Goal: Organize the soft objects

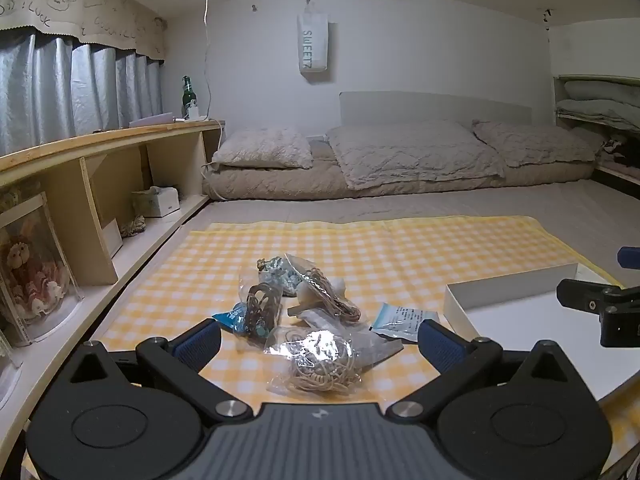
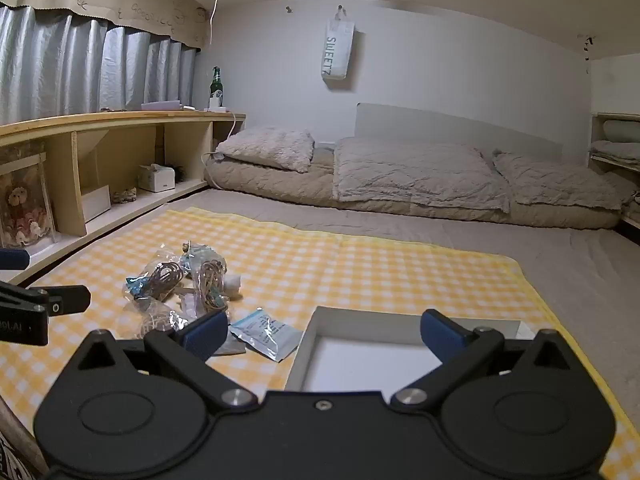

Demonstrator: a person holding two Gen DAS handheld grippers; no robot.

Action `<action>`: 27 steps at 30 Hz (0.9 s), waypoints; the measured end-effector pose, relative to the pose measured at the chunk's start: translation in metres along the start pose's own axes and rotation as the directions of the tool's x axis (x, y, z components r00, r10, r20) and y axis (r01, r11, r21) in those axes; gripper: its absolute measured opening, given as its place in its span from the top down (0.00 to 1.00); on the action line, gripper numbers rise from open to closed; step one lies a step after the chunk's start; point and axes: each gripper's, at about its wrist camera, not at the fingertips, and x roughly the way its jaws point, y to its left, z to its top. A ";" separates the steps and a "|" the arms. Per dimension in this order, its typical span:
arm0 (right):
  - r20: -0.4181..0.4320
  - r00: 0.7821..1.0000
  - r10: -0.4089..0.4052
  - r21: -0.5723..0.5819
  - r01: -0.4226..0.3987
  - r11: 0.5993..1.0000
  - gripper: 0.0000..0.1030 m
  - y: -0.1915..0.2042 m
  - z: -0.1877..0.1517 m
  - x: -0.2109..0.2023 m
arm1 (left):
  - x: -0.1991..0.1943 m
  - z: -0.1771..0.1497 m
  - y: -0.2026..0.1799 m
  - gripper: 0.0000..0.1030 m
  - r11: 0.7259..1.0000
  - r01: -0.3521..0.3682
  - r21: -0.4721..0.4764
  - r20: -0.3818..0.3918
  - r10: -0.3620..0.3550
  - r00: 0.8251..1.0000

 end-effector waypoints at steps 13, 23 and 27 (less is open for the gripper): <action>-0.006 1.000 -0.001 0.003 0.001 1.000 0.00 -0.002 -0.002 0.000 | -0.001 0.005 -0.008 0.00 1.000 -0.001 0.004 0.007 0.001 1.000; -0.010 1.000 0.003 0.003 -0.003 1.000 0.00 -0.005 -0.004 0.000 | -0.001 0.003 -0.007 0.00 1.000 0.000 0.006 0.008 0.000 1.000; -0.012 1.000 0.003 0.005 -0.003 1.000 0.00 -0.006 -0.003 -0.001 | -0.001 0.003 -0.008 0.00 1.000 0.000 0.006 0.007 0.000 1.000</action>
